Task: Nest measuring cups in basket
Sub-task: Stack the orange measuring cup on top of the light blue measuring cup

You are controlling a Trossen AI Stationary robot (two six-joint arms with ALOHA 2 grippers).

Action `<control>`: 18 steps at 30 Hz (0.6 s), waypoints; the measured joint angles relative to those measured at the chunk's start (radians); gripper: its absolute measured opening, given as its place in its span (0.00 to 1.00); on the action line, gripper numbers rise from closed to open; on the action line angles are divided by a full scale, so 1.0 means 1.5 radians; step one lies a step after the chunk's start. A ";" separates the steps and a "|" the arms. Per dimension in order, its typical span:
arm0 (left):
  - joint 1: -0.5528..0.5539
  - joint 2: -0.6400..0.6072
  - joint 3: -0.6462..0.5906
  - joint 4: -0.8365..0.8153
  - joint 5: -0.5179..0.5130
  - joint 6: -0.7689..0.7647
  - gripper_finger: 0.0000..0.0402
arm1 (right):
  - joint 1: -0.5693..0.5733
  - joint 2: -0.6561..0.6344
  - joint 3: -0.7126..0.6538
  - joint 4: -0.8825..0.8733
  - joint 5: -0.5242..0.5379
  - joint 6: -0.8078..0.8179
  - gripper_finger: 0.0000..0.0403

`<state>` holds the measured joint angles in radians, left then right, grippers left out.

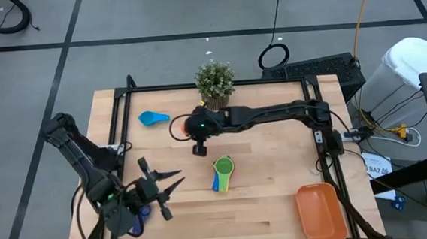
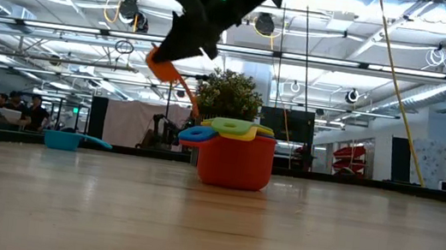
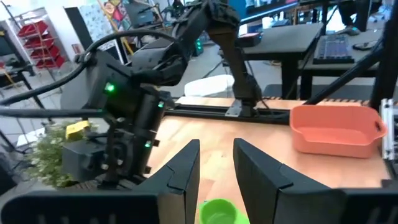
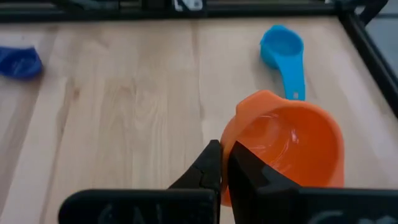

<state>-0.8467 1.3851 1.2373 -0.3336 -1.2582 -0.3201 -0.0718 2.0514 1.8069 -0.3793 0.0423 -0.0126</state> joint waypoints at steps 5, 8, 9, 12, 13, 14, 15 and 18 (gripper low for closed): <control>0.000 -0.035 0.000 -0.066 0.010 -0.022 0.25 | -0.005 0.008 0.019 0.007 -0.013 -0.007 0.00; 0.000 -0.057 -0.007 -0.074 0.034 -0.004 0.25 | -0.010 0.007 0.020 0.009 -0.014 -0.007 0.00; 0.000 -0.070 -0.017 -0.074 0.038 0.003 0.25 | -0.011 0.007 0.020 0.009 -0.014 -0.007 0.00; 0.001 -0.124 -0.065 -0.068 0.045 0.001 0.25 | -0.011 0.007 0.020 0.013 -0.022 -0.007 0.00; 0.002 -0.149 -0.091 -0.060 0.046 -0.004 0.25 | -0.011 0.007 0.020 0.020 -0.029 -0.007 0.00; 0.003 -0.175 -0.120 -0.040 0.046 -0.005 0.25 | -0.011 0.007 0.020 0.026 -0.031 -0.007 0.00; 0.005 -0.204 -0.153 -0.017 0.046 -0.004 0.25 | -0.010 0.007 0.020 0.029 -0.031 -0.007 0.00; 0.014 -0.298 -0.259 0.081 0.069 0.020 0.25 | -0.009 0.007 0.020 0.039 -0.033 -0.005 0.00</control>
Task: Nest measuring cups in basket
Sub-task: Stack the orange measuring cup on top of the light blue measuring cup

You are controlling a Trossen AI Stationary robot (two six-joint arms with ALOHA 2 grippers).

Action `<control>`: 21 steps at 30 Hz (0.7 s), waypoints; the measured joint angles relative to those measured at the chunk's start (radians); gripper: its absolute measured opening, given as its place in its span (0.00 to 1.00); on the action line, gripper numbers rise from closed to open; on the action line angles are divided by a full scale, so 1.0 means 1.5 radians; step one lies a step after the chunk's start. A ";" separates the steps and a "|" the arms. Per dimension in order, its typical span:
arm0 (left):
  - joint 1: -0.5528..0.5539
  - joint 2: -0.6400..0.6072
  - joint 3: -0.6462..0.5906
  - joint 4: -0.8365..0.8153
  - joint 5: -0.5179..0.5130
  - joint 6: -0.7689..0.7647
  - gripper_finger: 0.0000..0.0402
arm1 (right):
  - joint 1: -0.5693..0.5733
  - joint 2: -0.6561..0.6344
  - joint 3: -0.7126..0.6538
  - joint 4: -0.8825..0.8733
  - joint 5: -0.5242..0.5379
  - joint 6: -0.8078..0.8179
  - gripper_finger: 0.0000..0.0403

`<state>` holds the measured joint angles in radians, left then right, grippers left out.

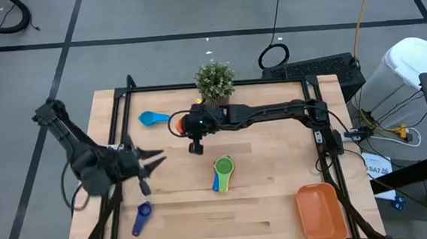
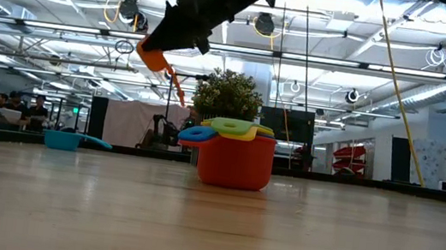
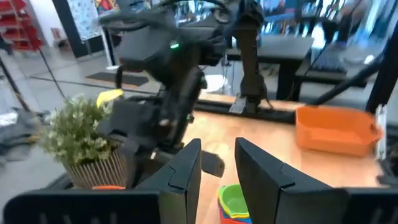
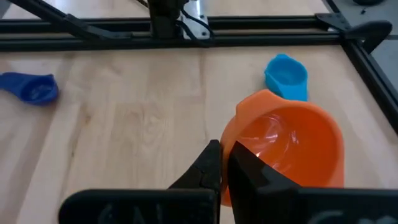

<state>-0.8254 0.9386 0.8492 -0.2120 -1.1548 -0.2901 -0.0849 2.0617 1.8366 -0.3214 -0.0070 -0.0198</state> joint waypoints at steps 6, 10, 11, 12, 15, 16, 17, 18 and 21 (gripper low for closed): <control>0.044 -0.141 -0.174 0.162 0.072 0.040 0.25 | 0.014 0.000 0.000 0.048 -0.058 0.018 0.00; 0.081 -0.169 -0.222 0.158 0.128 0.007 0.25 | 0.032 0.000 0.000 0.049 -0.081 0.007 0.00; 0.090 -0.169 -0.227 0.155 0.136 -0.003 0.25 | 0.037 0.000 0.000 0.042 -0.088 0.001 0.00; 0.098 -0.168 -0.230 0.151 0.148 -0.007 0.25 | 0.041 0.000 0.000 0.033 -0.095 -0.005 0.00; 0.123 -0.168 -0.231 0.122 0.187 -0.008 0.25 | 0.057 0.000 -0.001 0.013 -0.103 -0.031 0.00; 0.130 -0.168 -0.231 0.117 0.197 -0.008 0.25 | 0.063 0.000 -0.001 0.011 -0.103 -0.044 0.00; 0.137 -0.168 -0.231 0.112 0.200 -0.006 0.25 | 0.069 0.000 -0.001 0.011 -0.104 -0.054 0.00; 0.143 -0.168 -0.231 0.108 0.200 -0.004 0.25 | 0.075 -0.004 -0.001 0.011 -0.105 -0.061 0.00; 0.162 -0.168 -0.231 0.075 0.200 -0.006 0.25 | 0.088 -0.010 -0.001 0.041 -0.114 -0.074 0.00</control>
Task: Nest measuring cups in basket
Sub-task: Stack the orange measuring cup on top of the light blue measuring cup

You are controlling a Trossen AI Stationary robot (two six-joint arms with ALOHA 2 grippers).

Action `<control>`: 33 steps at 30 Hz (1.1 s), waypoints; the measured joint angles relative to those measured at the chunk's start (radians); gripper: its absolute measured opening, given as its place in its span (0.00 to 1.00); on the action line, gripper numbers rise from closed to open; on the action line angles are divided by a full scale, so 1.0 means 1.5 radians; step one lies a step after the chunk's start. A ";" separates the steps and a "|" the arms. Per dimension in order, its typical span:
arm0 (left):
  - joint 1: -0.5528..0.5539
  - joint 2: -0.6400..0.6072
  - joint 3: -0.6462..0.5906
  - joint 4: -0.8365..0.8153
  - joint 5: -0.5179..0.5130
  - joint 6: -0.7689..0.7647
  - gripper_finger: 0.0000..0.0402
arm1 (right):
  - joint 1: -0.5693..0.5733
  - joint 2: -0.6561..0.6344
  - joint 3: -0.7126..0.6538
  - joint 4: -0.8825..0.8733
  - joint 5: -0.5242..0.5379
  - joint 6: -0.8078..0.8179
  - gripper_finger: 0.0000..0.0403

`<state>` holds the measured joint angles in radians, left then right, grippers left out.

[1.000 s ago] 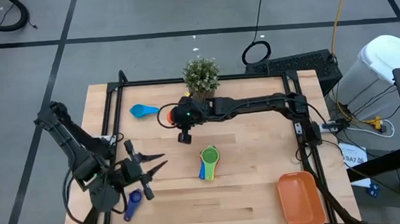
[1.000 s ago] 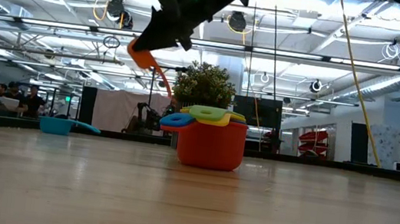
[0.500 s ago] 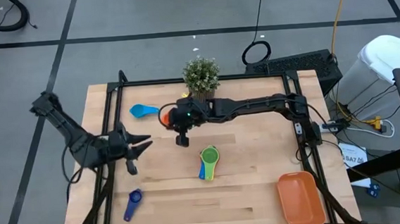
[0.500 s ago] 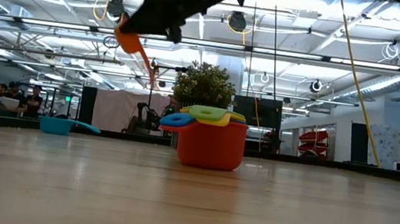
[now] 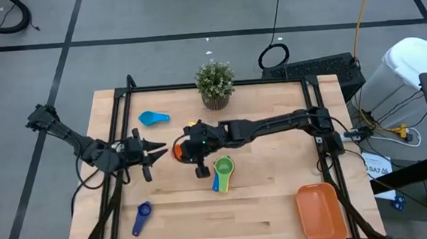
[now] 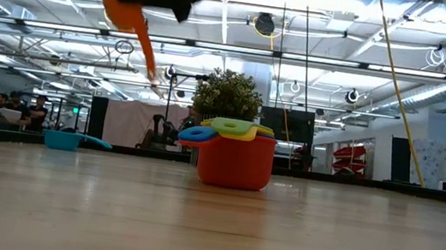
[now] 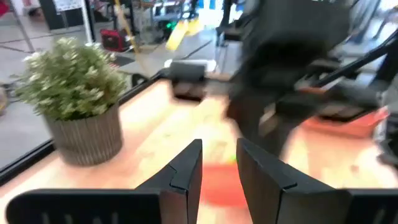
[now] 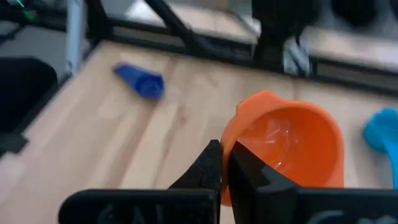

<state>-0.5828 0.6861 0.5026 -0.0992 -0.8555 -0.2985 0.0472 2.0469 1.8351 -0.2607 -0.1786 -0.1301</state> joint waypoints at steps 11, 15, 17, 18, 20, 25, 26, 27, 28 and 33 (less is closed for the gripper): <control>0.052 -0.018 -0.001 -0.017 0.094 -0.037 0.25 | 0.036 -0.071 0.000 0.075 -0.041 -0.078 0.00; 0.061 -0.027 -0.001 0.057 0.184 0.011 0.25 | 0.040 -0.077 0.001 0.125 -0.042 -0.096 0.00; 0.064 -0.030 -0.001 0.074 0.198 0.020 0.25 | 0.040 -0.079 0.000 0.124 -0.042 -0.096 0.00; 0.065 -0.031 -0.001 0.073 0.202 0.020 0.25 | 0.040 -0.079 0.000 0.124 -0.042 -0.096 0.00; 0.068 -0.031 -0.001 0.073 0.202 0.016 0.25 | 0.040 -0.081 0.000 0.122 -0.042 -0.088 0.00; 0.084 -0.031 -0.001 0.047 0.203 -0.014 0.27 | 0.042 -0.080 0.000 0.122 -0.042 -0.081 0.00; 0.087 -0.030 -0.001 0.038 0.203 -0.015 0.29 | 0.042 -0.080 0.000 0.125 -0.042 -0.080 0.00; 0.090 -0.030 -0.001 0.032 0.203 -0.015 0.30 | 0.043 -0.080 0.000 0.131 -0.042 -0.079 0.00; 0.091 -0.030 -0.001 0.028 0.204 -0.014 0.32 | 0.044 -0.080 0.000 0.137 -0.042 -0.079 0.00; 0.105 -0.030 -0.001 0.023 0.243 0.022 0.39 | 0.048 -0.080 0.000 0.167 -0.043 -0.078 0.00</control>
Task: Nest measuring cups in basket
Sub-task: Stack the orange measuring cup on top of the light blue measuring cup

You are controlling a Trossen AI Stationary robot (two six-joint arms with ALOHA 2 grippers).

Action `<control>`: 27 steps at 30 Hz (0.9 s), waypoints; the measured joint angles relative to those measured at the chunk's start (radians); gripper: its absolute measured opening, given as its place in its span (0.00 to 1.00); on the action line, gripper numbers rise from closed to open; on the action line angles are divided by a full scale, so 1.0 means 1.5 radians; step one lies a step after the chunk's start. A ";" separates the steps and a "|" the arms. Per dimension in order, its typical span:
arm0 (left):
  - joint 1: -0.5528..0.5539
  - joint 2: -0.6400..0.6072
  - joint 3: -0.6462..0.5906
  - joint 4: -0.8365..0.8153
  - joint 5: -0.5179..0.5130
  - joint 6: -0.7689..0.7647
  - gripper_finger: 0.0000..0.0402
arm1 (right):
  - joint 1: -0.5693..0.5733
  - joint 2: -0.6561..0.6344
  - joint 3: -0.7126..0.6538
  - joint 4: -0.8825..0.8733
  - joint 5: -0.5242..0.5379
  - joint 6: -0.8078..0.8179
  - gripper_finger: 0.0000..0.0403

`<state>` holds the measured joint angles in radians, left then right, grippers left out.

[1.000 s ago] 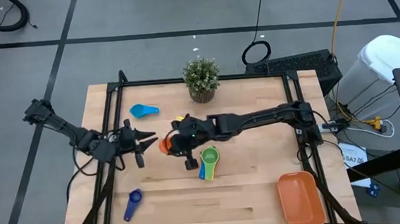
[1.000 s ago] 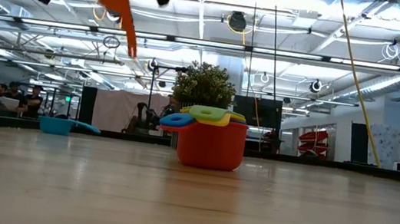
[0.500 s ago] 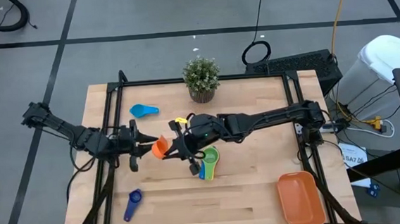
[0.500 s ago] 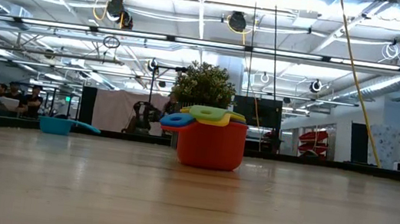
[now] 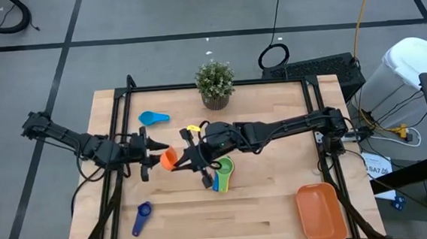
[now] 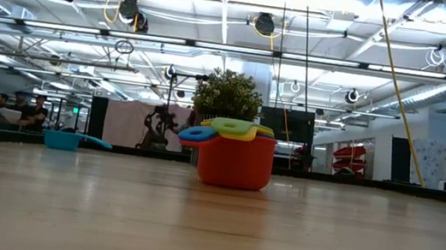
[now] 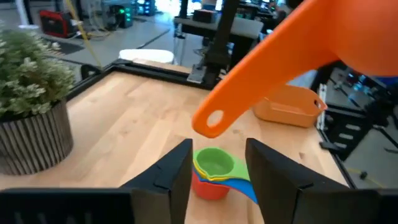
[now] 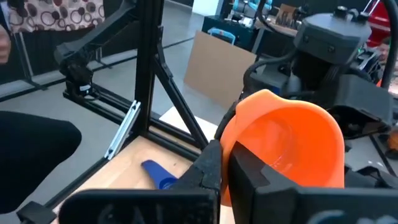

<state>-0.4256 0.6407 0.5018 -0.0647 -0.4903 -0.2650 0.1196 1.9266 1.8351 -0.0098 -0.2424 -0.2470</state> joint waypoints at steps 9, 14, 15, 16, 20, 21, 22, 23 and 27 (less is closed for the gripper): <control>0.033 0.000 0.000 0.011 0.065 0.043 0.49 | 0.005 0.000 0.000 0.012 0.000 0.020 0.00; 0.059 0.000 0.000 0.050 0.144 0.076 0.49 | 0.010 0.000 0.000 0.030 -0.001 0.020 0.00; 0.065 0.000 0.000 0.062 0.156 0.083 0.49 | 0.010 0.000 0.000 0.030 -0.002 0.023 0.00; 0.070 0.000 0.000 0.073 0.164 0.089 0.48 | 0.010 0.000 0.000 0.031 -0.003 0.025 0.00; 0.098 0.000 0.000 0.100 0.211 0.100 0.46 | 0.009 0.000 0.000 0.032 -0.004 0.027 0.00; 0.105 0.000 0.000 0.101 0.224 0.099 0.45 | 0.009 0.000 0.000 0.032 -0.004 0.027 0.00; 0.112 0.000 0.000 0.101 0.236 0.095 0.44 | 0.009 0.000 0.000 0.032 -0.004 0.027 0.00; 0.117 0.000 0.000 0.101 0.247 0.089 0.44 | 0.009 0.000 0.000 0.032 -0.004 0.027 0.00; 0.130 0.002 0.000 0.114 0.281 0.081 0.40 | 0.009 0.000 0.000 0.034 -0.005 0.021 0.00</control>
<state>-0.2313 0.6433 0.5018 0.1068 -0.0684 -0.1437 0.1333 1.9266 1.8351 0.0414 -0.2493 -0.2153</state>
